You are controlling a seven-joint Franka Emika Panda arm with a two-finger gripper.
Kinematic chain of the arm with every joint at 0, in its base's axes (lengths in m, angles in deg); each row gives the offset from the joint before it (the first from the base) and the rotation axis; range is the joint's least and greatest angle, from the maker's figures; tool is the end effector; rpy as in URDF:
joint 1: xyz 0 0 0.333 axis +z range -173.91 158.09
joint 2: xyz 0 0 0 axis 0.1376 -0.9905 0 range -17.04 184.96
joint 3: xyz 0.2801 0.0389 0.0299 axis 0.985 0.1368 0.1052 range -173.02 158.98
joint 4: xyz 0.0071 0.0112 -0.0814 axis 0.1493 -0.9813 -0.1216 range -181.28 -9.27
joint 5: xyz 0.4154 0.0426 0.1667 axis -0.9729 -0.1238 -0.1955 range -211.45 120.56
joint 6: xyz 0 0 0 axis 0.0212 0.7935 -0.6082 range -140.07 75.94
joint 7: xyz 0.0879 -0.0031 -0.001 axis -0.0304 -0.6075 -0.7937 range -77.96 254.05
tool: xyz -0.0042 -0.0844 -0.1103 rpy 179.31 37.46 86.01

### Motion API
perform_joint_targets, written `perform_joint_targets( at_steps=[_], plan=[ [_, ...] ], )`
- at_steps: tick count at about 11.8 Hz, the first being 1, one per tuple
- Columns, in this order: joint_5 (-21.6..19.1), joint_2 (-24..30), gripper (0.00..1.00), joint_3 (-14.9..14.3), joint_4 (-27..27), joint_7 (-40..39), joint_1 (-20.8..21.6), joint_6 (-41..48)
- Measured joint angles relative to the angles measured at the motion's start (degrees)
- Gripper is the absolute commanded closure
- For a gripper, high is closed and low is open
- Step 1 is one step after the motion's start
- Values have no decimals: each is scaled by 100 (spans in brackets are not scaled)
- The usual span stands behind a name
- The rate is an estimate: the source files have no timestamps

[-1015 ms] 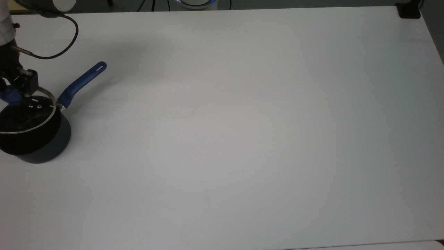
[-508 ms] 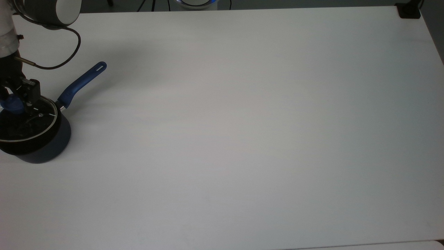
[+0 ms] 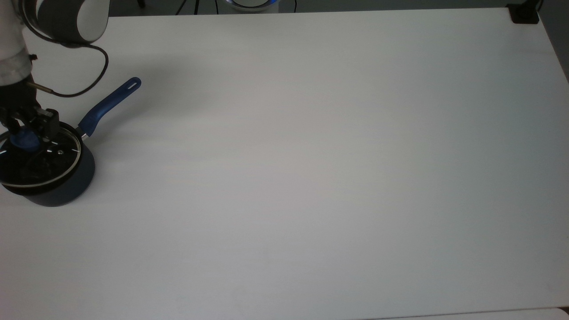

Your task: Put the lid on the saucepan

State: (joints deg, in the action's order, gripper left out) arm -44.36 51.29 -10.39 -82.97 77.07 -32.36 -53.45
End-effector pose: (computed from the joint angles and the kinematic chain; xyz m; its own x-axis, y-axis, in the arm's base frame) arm 0.7042 -0.3638 0.3471 0.9253 -0.2393 0.2943 -0.2809 -0.9537 0.1076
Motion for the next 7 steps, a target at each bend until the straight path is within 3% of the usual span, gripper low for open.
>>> perform_joint_targets(
  at_steps=[4, 7],
  plan=[
    [0, -40, 0, 39, 8, -2, 26, -147],
    [0, 168, 0, 46, 48, 179, 300, -50]
  ],
)
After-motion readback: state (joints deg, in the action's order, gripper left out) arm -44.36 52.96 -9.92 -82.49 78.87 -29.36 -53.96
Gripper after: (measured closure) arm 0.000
